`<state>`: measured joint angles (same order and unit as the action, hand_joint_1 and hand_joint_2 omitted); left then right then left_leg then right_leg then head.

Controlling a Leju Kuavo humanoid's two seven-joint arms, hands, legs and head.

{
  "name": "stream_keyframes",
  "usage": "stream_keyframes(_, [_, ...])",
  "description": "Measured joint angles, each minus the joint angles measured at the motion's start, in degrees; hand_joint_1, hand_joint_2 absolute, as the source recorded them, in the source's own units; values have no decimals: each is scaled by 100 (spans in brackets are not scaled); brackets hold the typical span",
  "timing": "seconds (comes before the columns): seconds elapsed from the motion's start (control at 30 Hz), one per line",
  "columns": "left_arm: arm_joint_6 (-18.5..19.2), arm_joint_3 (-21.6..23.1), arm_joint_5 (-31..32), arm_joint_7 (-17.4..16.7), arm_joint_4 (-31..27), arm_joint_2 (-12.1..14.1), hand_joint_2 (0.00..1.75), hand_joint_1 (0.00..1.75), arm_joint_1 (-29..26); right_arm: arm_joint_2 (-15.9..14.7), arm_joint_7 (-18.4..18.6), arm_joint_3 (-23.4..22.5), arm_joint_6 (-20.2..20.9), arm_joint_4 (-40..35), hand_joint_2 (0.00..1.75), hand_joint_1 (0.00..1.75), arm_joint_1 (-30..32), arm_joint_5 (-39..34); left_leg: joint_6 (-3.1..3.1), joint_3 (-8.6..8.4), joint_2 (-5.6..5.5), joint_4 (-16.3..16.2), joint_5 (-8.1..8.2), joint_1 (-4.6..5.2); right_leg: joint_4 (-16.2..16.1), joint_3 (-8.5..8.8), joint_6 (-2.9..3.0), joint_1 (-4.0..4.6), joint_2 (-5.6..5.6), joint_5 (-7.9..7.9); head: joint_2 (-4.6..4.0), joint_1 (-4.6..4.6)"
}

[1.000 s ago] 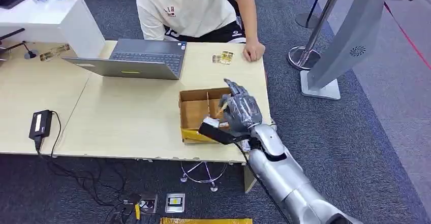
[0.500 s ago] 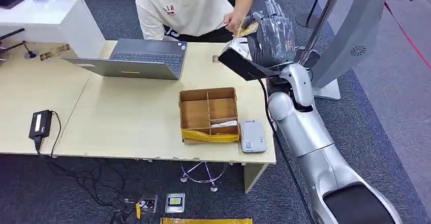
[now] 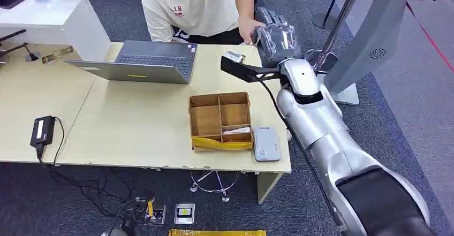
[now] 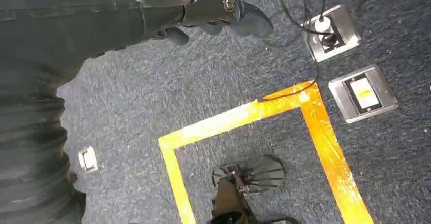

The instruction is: Pass the card to the sensor for recognition and then transmit it.

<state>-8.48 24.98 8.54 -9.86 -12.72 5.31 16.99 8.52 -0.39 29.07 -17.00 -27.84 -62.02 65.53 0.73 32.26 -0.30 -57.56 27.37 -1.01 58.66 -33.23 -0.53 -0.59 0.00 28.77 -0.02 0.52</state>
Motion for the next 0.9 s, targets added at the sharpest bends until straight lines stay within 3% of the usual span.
stream_keyframes(0.63, [-28,-13,-201,-103,2,50,175,0,-230,0,127,138,-334,651,175,175,-410,216,0,1,1,0,0,0,0,-3,1,1,-1,0,0,-2])
stream_keyframes(0.67, [-31,-13,-199,-103,2,50,175,0,-229,0,127,142,-350,666,175,145,-414,225,0,1,1,0,0,0,0,-3,1,1,-1,0,0,-2])
stream_keyframes(0.7, [-28,-13,-199,-100,2,50,175,0,-227,-2,122,144,-363,682,175,0,-419,221,0,1,1,0,0,0,0,-4,1,1,-1,1,2,-2])
stream_keyframes(0.9, [72,-4,-172,-100,-11,46,175,0,-146,-22,-122,144,-710,773,175,0,-426,57,0,-3,3,-1,0,0,-1,-5,1,1,3,0,0,-2])
